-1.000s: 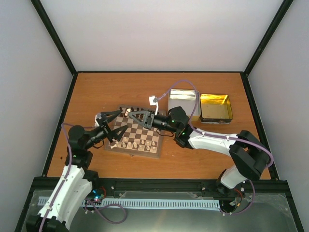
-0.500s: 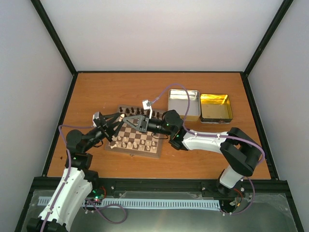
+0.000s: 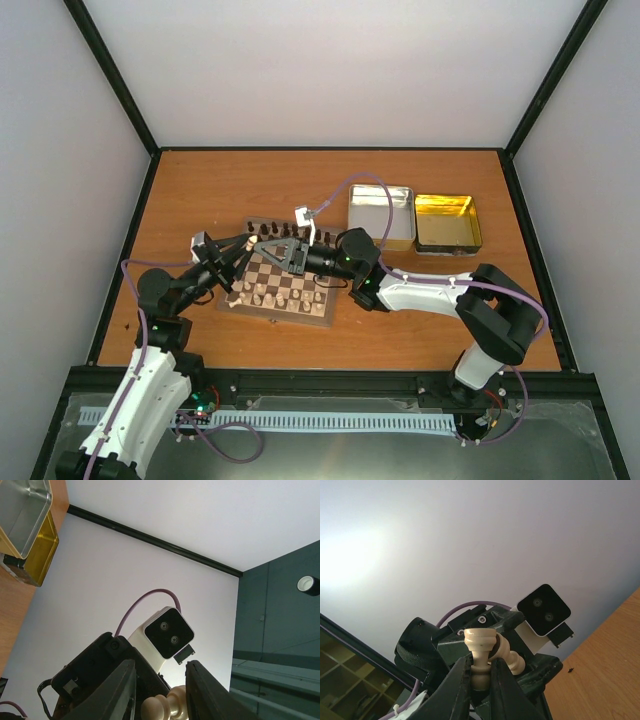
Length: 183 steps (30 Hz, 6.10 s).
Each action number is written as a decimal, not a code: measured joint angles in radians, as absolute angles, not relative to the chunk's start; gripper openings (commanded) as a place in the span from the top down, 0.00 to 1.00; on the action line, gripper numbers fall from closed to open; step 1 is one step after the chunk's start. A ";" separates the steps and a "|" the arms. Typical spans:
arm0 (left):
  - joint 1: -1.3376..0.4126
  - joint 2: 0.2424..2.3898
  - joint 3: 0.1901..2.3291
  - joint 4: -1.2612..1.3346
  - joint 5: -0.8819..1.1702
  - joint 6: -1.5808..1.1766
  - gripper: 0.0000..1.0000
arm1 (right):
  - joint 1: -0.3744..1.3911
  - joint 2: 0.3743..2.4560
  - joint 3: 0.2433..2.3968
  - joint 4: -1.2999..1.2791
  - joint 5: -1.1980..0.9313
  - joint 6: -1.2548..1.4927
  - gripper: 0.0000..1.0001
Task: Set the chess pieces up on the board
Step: Place the chess piece on the chessboard.
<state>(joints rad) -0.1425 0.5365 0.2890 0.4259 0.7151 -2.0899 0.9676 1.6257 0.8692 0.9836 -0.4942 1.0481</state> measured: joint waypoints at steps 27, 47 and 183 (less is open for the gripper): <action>-0.142 0.548 0.291 0.418 0.704 -2.094 0.79 | 0.979 1.626 0.860 0.969 -0.461 0.981 0.92; -0.142 0.564 0.307 0.385 0.696 -2.093 0.98 | 0.982 1.605 0.805 0.974 -0.438 0.943 0.93; -0.567 0.913 0.754 -0.582 -0.082 -0.543 0.58 | 0.778 2.044 1.594 -1.114 -0.307 0.426 0.89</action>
